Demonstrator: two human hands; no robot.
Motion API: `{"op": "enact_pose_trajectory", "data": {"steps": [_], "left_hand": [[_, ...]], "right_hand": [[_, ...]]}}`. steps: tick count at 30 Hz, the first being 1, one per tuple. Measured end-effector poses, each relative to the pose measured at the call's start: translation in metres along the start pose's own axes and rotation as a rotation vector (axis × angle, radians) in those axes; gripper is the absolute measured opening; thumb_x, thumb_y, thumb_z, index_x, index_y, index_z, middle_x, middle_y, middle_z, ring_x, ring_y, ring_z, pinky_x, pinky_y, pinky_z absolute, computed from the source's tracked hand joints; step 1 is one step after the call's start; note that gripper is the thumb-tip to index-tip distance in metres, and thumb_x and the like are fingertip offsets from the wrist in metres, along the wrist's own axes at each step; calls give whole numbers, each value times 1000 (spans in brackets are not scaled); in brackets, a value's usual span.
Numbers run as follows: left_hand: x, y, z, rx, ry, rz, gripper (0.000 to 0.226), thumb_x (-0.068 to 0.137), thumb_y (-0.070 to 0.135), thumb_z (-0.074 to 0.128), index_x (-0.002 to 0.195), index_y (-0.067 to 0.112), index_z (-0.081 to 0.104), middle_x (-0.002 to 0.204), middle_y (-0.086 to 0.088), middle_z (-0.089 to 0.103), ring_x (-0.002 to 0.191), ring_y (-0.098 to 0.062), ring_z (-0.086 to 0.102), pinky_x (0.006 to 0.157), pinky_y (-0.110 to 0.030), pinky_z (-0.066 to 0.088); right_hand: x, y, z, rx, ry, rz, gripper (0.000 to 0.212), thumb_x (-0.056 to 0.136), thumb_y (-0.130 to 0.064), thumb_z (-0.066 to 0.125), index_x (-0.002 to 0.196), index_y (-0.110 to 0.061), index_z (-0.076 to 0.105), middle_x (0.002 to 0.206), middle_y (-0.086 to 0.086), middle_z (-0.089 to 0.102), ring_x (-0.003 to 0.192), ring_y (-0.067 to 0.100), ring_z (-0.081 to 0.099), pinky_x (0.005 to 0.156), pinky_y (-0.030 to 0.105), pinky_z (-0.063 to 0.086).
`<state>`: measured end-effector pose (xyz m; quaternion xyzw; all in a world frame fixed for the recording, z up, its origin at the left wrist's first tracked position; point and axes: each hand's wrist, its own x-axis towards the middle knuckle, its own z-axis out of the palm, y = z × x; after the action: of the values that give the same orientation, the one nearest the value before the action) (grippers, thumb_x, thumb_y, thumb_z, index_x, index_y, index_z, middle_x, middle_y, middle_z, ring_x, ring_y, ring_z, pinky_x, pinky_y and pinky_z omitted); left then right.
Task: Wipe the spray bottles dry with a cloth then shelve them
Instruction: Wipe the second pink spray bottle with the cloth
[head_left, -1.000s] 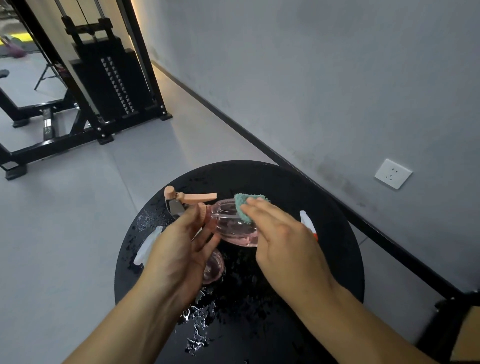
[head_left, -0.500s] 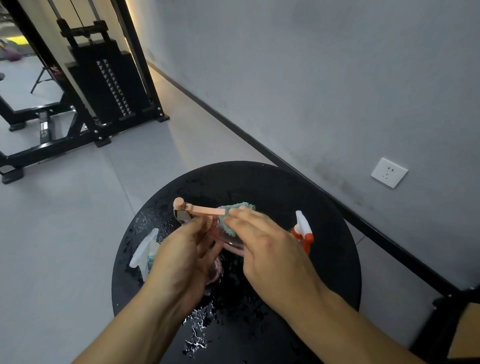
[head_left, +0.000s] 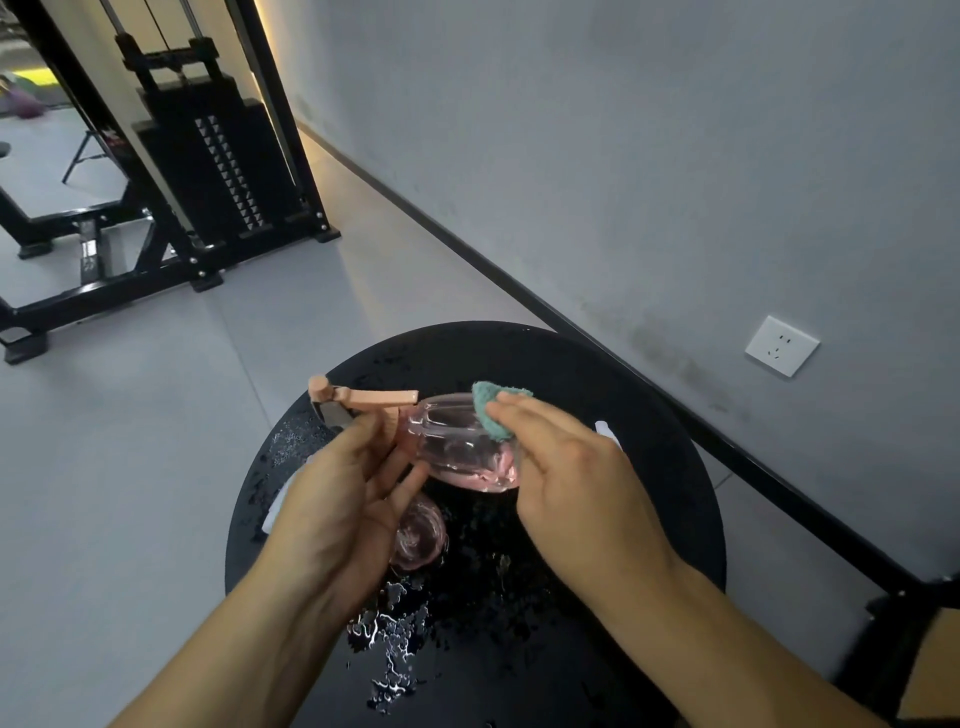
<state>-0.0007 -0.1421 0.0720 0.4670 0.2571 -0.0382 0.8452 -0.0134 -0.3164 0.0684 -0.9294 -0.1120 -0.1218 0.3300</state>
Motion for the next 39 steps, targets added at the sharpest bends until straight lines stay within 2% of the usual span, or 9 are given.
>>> {"op": "enact_pose_trajectory", "data": {"steps": [5,11,15,19,23,29,31,35,39], "left_hand": [[-2,-4,0,30,-12,-3,20,109,19,54,111,11,72,111,-5,80,102,-17,76,88,-35,58],[1,3,-3,-19,-9,28,20,108,20,55,101,14,72,105,-3,81,96,-16,78,89,-37,58],[-1,-3,-2,14,-32,7,20,109,20,55,103,13,72,105,-3,81,96,-15,78,90,-37,58],[1,2,-2,-10,-36,28,21,108,20,54,100,12,72,105,-5,81,97,-17,78,91,-39,58],[0,1,-3,-12,-52,0,21,108,21,55,101,13,73,106,-5,81,102,-19,78,96,-41,58],[-2,3,-8,-111,-177,-27,12,96,9,57,103,11,67,112,-10,74,116,-26,70,109,-46,53],[-4,3,-11,-111,-240,-28,26,86,16,62,112,11,65,117,-9,71,116,-25,69,112,-45,50],[-2,1,-7,-41,-158,-19,58,83,52,80,123,13,64,109,-5,73,107,-19,74,102,-41,54],[-4,0,0,-71,-64,21,41,88,42,75,114,15,58,93,-6,66,92,-21,72,92,-37,60]], "right_hand": [[-6,-12,1,-38,-18,-24,46,84,4,71,126,-16,70,129,-3,68,123,10,61,94,-10,-9],[-1,-3,0,38,20,1,46,94,0,59,135,-22,63,138,-9,61,129,2,52,89,-14,1],[-5,-11,1,-48,12,-78,48,82,5,72,125,-17,71,129,-5,68,123,7,59,96,-9,-9],[-1,1,1,65,12,-44,49,92,4,59,133,-22,65,138,-12,60,131,-4,46,104,-4,18],[-2,1,5,102,75,-36,41,95,1,57,130,-19,67,134,-11,62,130,-3,47,99,-8,12],[-1,9,10,171,143,-58,40,96,-1,57,130,-19,67,132,-13,63,131,-2,48,110,14,37],[-1,10,11,172,160,-64,40,96,0,57,130,-20,67,132,-12,63,131,-1,49,110,17,39],[-4,9,14,140,163,-106,40,95,2,59,129,-17,68,131,-9,64,131,0,48,111,14,35],[-5,8,16,123,167,-154,39,94,3,61,128,-14,68,130,-8,65,133,2,48,111,17,37]]}}
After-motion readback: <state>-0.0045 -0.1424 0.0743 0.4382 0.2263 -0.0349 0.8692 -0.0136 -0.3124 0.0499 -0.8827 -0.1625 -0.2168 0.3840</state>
